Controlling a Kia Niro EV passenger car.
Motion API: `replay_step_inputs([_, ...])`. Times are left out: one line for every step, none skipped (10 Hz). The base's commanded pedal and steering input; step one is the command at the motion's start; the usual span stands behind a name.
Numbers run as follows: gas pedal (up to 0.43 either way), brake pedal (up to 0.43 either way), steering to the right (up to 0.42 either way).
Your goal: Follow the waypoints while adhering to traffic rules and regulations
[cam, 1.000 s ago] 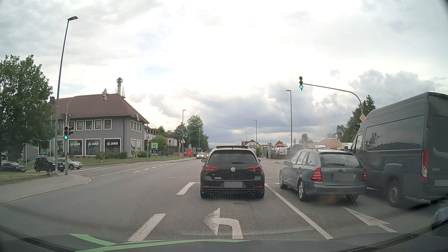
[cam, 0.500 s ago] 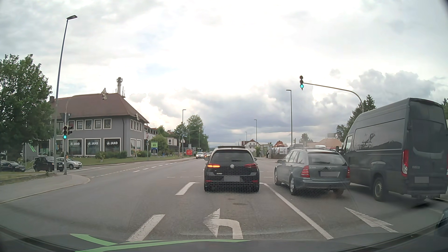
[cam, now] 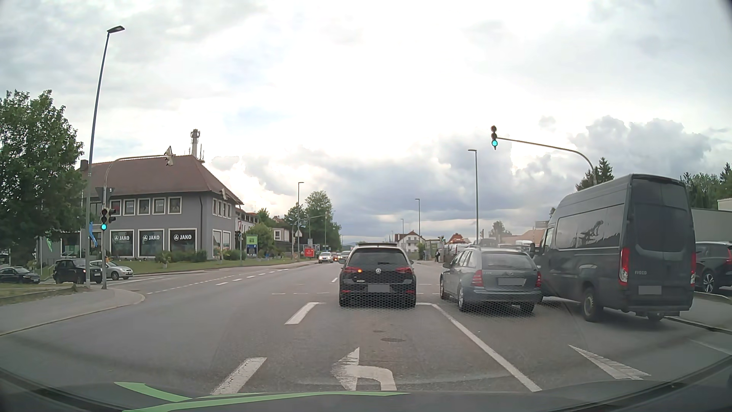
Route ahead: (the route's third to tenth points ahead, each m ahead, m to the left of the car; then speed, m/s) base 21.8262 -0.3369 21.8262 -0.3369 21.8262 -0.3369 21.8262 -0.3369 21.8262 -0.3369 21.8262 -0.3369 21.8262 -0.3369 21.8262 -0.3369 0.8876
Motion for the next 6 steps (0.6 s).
replay_step_inputs([0.248, 0.000, -0.005])
replay_step_inputs([0.248, 0.000, -0.005])
replay_step_inputs([0.248, 0.000, -0.005])
replay_step_inputs([0.248, 0.000, -0.006])
replay_step_inputs([0.248, 0.000, -0.006])
replay_step_inputs([0.248, 0.000, -0.006])
